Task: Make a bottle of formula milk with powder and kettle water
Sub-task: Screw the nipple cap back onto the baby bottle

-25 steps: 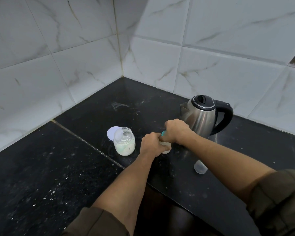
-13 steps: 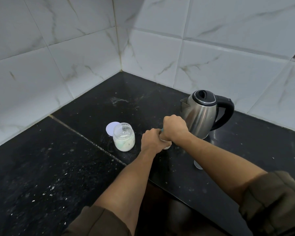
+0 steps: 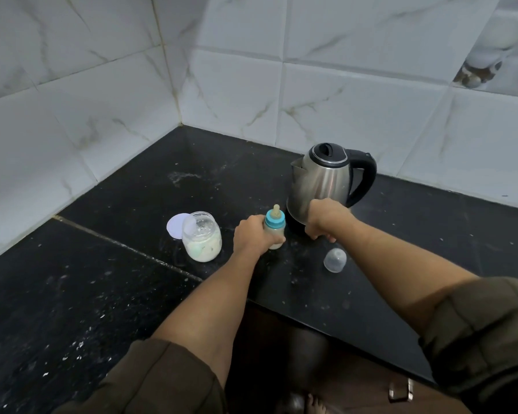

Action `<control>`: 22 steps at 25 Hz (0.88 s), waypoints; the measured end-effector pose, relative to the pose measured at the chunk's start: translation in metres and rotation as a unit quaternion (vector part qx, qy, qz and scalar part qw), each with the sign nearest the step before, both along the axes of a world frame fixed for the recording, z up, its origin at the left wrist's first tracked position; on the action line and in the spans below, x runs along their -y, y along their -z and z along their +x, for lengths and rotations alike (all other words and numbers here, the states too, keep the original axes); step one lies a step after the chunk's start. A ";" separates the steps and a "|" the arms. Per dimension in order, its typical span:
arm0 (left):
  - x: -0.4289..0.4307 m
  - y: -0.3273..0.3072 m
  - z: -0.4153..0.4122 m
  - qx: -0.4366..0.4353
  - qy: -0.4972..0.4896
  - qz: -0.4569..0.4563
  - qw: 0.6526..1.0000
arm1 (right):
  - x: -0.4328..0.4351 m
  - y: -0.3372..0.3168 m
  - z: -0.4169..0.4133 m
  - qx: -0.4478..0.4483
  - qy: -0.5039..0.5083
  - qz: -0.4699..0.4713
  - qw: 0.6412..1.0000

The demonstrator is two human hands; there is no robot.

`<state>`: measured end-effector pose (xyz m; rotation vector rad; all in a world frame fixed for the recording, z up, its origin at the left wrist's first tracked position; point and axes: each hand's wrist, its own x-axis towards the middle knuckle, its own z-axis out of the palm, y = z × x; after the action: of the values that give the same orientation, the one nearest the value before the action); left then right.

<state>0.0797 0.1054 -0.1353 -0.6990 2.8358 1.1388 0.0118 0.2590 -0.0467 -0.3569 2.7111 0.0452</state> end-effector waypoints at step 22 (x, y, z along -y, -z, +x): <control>-0.002 -0.003 0.007 -0.076 -0.006 0.041 0.996 | 0.011 -0.030 -0.005 -0.092 -0.037 -0.164 0.981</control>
<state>0.0865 0.1075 -0.1323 -0.6511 2.8900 1.3584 0.0065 0.2483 -0.0167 -0.5762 2.8868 -0.3697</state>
